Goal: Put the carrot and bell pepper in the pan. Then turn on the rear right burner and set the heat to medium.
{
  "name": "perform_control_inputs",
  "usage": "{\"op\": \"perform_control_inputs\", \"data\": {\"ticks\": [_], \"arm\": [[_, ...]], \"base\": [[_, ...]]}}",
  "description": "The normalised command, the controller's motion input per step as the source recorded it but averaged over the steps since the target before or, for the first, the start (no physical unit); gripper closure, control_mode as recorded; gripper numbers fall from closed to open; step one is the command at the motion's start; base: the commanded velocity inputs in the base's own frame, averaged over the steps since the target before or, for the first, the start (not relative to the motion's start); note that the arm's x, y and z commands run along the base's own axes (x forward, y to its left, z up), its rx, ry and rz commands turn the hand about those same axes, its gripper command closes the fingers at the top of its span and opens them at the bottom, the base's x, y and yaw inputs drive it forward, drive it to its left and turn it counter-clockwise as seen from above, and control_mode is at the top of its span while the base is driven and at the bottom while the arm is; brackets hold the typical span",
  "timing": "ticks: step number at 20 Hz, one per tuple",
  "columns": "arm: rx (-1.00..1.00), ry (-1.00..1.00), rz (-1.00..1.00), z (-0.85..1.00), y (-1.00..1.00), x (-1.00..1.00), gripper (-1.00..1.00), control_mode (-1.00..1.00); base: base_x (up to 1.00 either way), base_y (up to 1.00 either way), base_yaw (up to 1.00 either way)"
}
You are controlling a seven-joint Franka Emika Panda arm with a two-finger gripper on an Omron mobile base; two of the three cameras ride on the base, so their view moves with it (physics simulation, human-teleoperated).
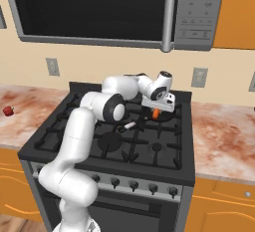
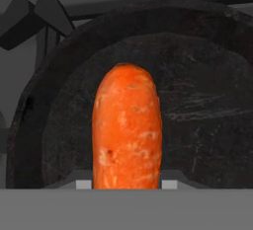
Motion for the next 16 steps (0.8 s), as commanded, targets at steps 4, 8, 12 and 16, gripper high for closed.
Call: {"op": "perform_control_inputs", "data": {"ticks": [4,8,12,16], "arm": [[0.0,0.0,0.0,0.0,0.0,0.0,1.0,-1.0],[0.0,0.0,0.0,0.0,0.0,0.0,-1.0,-1.0],[0.0,0.0,0.0,0.0,0.0,0.0,-1.0,-1.0],[0.0,0.0,0.0,0.02,0.0,0.0,-1.0,-1.0]], "base": [[0.0,0.0,0.0],[0.0,0.0,0.0],[0.0,0.0,0.0],[0.0,0.0,0.0]]}}
